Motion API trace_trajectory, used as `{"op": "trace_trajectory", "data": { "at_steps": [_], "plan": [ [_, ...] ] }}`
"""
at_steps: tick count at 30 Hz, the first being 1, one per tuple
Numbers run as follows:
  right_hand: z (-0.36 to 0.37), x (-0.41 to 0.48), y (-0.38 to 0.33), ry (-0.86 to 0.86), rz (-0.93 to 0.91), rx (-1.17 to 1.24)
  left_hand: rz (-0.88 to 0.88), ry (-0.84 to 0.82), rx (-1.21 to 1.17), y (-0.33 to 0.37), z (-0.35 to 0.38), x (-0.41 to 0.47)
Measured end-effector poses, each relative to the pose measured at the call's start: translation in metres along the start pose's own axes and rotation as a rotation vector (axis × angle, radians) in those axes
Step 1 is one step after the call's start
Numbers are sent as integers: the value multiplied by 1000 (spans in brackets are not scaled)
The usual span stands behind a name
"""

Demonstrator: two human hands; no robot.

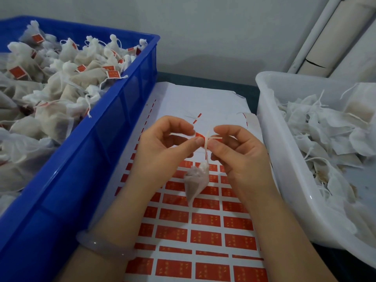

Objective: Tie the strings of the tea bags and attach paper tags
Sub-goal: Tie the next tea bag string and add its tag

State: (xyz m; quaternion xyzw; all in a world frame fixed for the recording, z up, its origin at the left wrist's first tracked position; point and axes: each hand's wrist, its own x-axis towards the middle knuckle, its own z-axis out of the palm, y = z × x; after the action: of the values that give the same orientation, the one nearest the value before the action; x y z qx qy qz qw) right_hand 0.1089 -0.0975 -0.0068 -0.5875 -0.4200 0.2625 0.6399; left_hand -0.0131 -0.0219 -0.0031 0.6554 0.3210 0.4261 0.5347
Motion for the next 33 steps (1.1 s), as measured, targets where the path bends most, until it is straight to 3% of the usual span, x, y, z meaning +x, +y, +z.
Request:
{"op": "trace_trajectory", "data": {
  "at_steps": [3, 8, 16, 23, 33],
  "plan": [
    [0, 1, 0, 10, -9, -4, 16, 61, 52, -1, 0, -1],
    [1, 0, 2, -16, -8, -17, 23, -45, 1, 2, 2, -3],
    [-1, 0, 1, -88, -16, -25, 46, -44, -24, 3, 2, -4],
    [-1, -1, -4, 12, -220, -192, 36, -18, -32, 2, 2, -4],
    [-1, 1, -3, 113, -147, -131, 29, -18, -57, 3, 3, -5]
  ]
}}
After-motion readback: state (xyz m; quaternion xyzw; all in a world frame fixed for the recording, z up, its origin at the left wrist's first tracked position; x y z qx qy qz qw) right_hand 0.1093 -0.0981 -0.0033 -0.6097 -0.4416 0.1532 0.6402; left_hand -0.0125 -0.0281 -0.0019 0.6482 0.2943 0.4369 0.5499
